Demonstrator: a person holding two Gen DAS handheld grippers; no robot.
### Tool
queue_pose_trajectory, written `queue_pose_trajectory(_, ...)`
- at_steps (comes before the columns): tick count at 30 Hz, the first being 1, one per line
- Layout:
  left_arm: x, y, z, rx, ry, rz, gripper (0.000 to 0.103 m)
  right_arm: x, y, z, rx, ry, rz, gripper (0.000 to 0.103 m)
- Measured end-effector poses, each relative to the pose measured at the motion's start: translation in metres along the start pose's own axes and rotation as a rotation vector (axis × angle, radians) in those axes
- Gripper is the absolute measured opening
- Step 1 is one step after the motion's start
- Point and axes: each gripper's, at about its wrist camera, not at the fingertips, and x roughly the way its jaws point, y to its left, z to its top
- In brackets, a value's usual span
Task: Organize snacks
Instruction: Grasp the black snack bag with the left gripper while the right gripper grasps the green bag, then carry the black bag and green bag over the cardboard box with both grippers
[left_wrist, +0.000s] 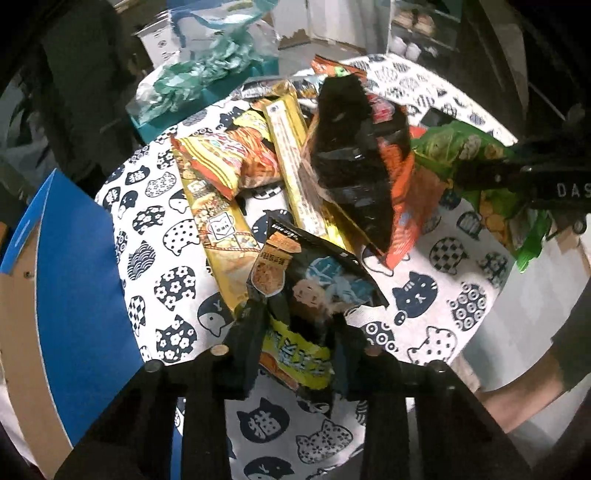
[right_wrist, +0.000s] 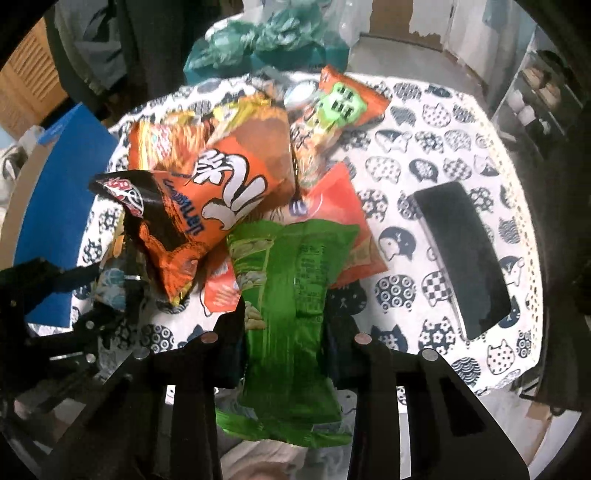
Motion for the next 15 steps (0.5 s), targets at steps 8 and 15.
queue_pose_trajectory(8, -0.023, 0.008, -0.001, -0.062, -0.039, -0.024, 0.014, -0.015, 0.006, 0.009, -0.009, -0.052, -0.001, 0.032)
queue_pose_trajectory(15, -0.046, 0.017, 0.003, -0.102, -0.109, -0.072, 0.004, -0.036, 0.012, 0.013, -0.026, -0.129, 0.003, 0.032)
